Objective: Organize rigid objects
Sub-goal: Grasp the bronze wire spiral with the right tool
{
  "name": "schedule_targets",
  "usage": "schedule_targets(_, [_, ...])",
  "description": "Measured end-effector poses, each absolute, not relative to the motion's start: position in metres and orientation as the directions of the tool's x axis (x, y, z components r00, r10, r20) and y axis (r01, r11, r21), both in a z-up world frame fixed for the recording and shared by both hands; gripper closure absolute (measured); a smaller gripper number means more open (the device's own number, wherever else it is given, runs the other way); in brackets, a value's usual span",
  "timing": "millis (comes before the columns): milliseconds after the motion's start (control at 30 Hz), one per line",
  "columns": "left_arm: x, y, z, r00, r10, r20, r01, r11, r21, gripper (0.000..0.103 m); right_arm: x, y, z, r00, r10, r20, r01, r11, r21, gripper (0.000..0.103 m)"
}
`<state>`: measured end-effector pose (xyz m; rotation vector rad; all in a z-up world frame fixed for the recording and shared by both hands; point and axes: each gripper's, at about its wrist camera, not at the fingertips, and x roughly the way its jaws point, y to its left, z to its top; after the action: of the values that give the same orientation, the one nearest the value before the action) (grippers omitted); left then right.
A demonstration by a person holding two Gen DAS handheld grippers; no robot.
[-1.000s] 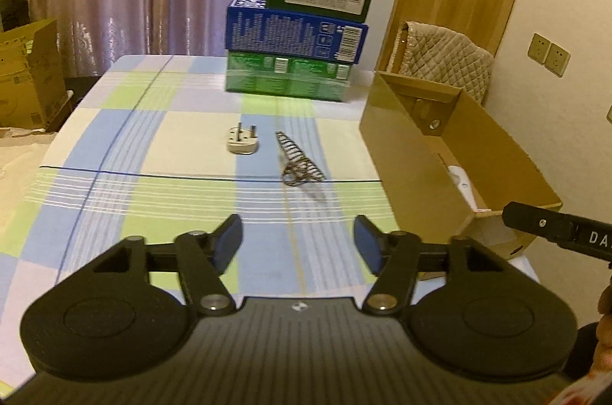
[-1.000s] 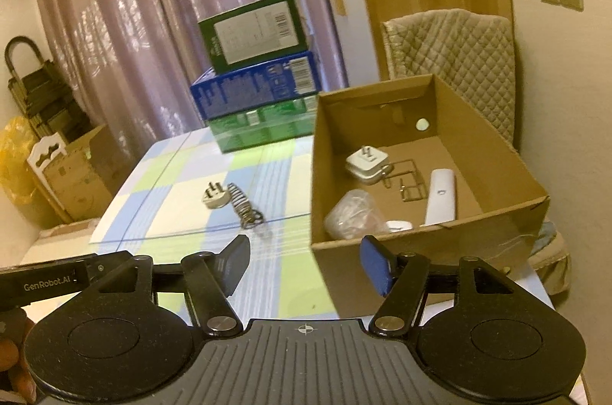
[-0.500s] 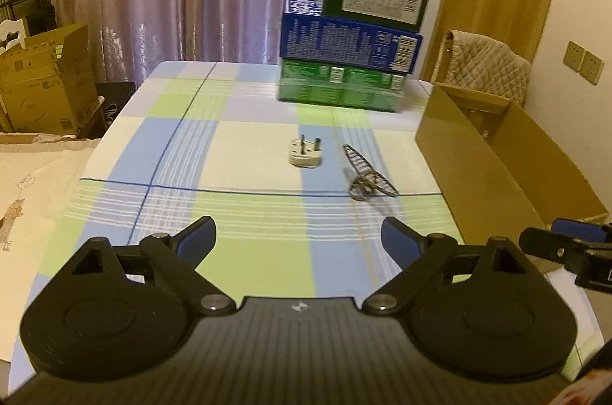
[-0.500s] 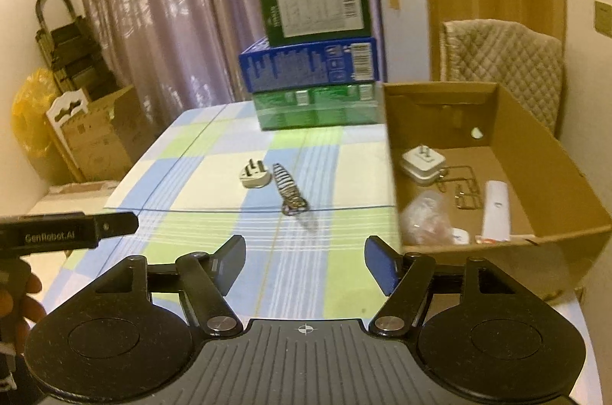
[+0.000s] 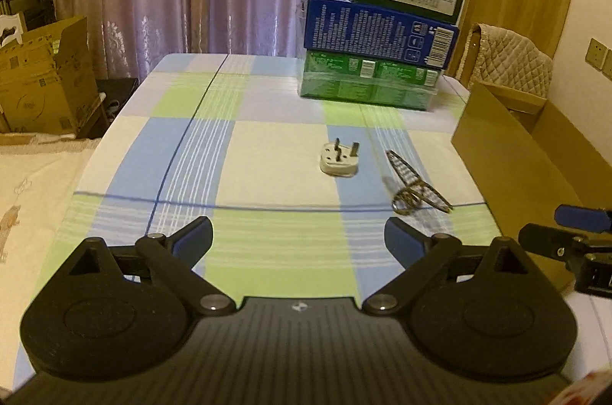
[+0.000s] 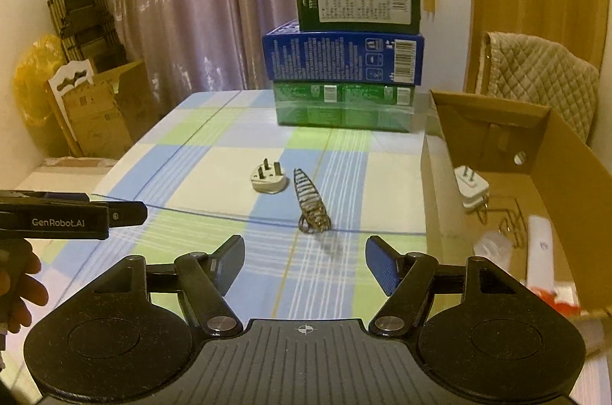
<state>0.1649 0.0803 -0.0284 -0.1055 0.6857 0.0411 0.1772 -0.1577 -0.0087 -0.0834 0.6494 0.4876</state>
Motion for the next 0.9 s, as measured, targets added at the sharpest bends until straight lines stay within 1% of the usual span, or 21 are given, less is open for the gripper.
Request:
schedule_targets(100, [0.177, 0.085, -0.036, 0.790, 0.012, -0.613, -0.063, 0.996, -0.061, 0.009, 0.192, -0.148, -0.016, 0.698, 0.394, -0.598, -0.467, 0.884, 0.037, 0.036])
schedule_targets(300, [0.201, 0.092, -0.054, 0.815, -0.002, -0.580, -0.045, 0.997, -0.067, 0.009, 0.225, -0.129, -0.037, 0.688, 0.393, -0.610, -0.501, 0.866, -0.007, 0.036])
schedule_targets(467, [0.216, 0.098, -0.066, 0.810, -0.013, -0.586, -0.032, 0.997, -0.065, 0.009, 0.251, -0.114, -0.055, 0.680, 0.391, -0.620, -0.530, 0.847, -0.047, 0.036])
schedule_targets(567, [0.226, 0.097, -0.065, 0.818, -0.025, -0.574, -0.006, 0.999, -0.051, 0.009, 0.266, -0.108, -0.066, 0.669, 0.390, -0.633, -0.538, 0.841, -0.050, 0.036])
schedule_targets(700, [0.242, 0.097, -0.067, 0.815, -0.045, -0.578, 0.023, 0.999, -0.045, 0.009, 0.281, -0.101, -0.076, 0.648, 0.396, -0.650, -0.556, 0.830, -0.049, 0.037])
schedule_targets(767, [0.249, 0.096, -0.069, 0.811, -0.054, -0.582, 0.034, 0.998, -0.046, 0.009, 0.288, -0.098, -0.080, 0.638, 0.401, -0.657, -0.568, 0.821, -0.051, 0.038])
schedule_targets(833, [0.257, 0.095, -0.072, 0.806, -0.062, -0.589, 0.043, 0.998, -0.046, 0.009, 0.294, -0.096, -0.084, 0.630, 0.396, -0.668, -0.581, 0.811, -0.067, 0.044])
schedule_targets(900, [0.263, 0.094, -0.074, 0.801, -0.065, -0.595, 0.045, 0.998, -0.048, 0.009, 0.300, -0.094, -0.088, 0.615, 0.400, -0.679, -0.591, 0.804, -0.062, 0.048])
